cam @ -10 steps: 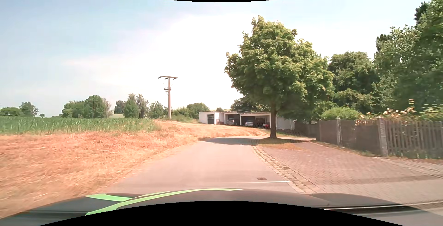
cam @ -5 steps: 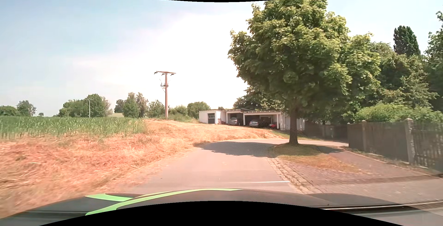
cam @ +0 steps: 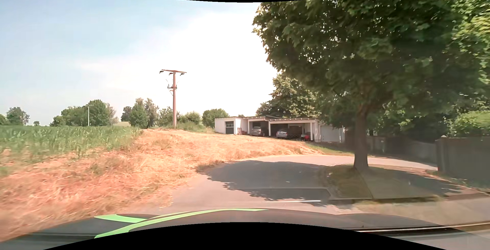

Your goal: Follow the waypoints while adhering to traffic rules and regulations

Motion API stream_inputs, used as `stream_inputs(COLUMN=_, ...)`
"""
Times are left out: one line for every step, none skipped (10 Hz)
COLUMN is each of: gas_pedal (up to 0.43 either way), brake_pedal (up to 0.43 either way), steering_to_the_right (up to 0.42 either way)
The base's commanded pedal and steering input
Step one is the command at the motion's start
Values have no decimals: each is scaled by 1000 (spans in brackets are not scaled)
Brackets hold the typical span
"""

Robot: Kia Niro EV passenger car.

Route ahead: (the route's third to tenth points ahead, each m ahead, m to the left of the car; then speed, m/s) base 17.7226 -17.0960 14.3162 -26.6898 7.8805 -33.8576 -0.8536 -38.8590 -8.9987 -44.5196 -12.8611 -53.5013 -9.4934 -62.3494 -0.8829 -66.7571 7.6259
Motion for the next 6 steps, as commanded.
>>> stream_inputs(gas_pedal=0, brake_pedal=171, steering_to_the_right=53)
stream_inputs(gas_pedal=0, brake_pedal=195, steering_to_the_right=69)
stream_inputs(gas_pedal=0, brake_pedal=195, steering_to_the_right=83)
stream_inputs(gas_pedal=0, brake_pedal=195, steering_to_the_right=92)
stream_inputs(gas_pedal=0, brake_pedal=195, steering_to_the_right=105)
stream_inputs(gas_pedal=0, brake_pedal=195, steering_to_the_right=119)
